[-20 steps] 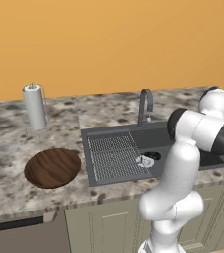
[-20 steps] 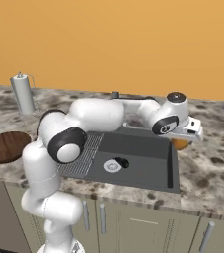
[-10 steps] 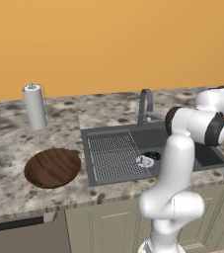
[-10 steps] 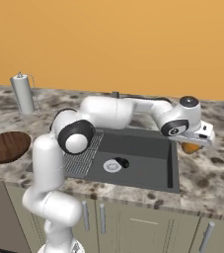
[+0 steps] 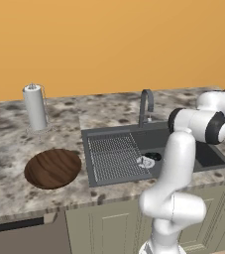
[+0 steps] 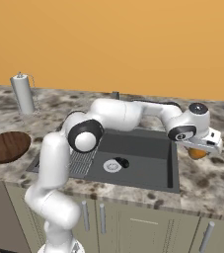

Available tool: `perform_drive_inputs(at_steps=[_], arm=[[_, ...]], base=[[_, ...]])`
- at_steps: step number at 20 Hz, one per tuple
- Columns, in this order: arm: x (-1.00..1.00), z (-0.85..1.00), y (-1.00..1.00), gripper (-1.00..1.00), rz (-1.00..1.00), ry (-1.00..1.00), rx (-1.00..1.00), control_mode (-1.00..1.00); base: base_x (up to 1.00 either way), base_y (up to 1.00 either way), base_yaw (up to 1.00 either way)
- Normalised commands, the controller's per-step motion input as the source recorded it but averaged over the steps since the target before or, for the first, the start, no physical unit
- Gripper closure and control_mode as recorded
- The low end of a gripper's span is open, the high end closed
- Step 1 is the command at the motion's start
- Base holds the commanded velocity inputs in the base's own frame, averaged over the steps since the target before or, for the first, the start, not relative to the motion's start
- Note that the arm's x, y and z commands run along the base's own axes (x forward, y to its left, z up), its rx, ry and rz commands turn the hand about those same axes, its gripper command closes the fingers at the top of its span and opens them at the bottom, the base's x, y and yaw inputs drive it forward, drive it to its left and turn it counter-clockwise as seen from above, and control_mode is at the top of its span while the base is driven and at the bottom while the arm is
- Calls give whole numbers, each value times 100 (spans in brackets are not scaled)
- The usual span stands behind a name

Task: Remove the eggplant and potato from the sink. Then move the bowl and cup from the counter to the sink for washing.

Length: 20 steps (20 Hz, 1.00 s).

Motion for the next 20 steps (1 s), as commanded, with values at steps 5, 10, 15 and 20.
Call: perform_drive_inputs(at_steps=[5,10,15,20], arm=[[2,-36,-5,100,0,0,-1,-100],[5,-38,0,100,0,0,-1,-100],[3,-37,0,100,0,1,0,-100],[3,-34,-1,100,0,3,0,-100]], base=[[0,0,0],[0,0,0],[0,0,0],[0,0,0]])
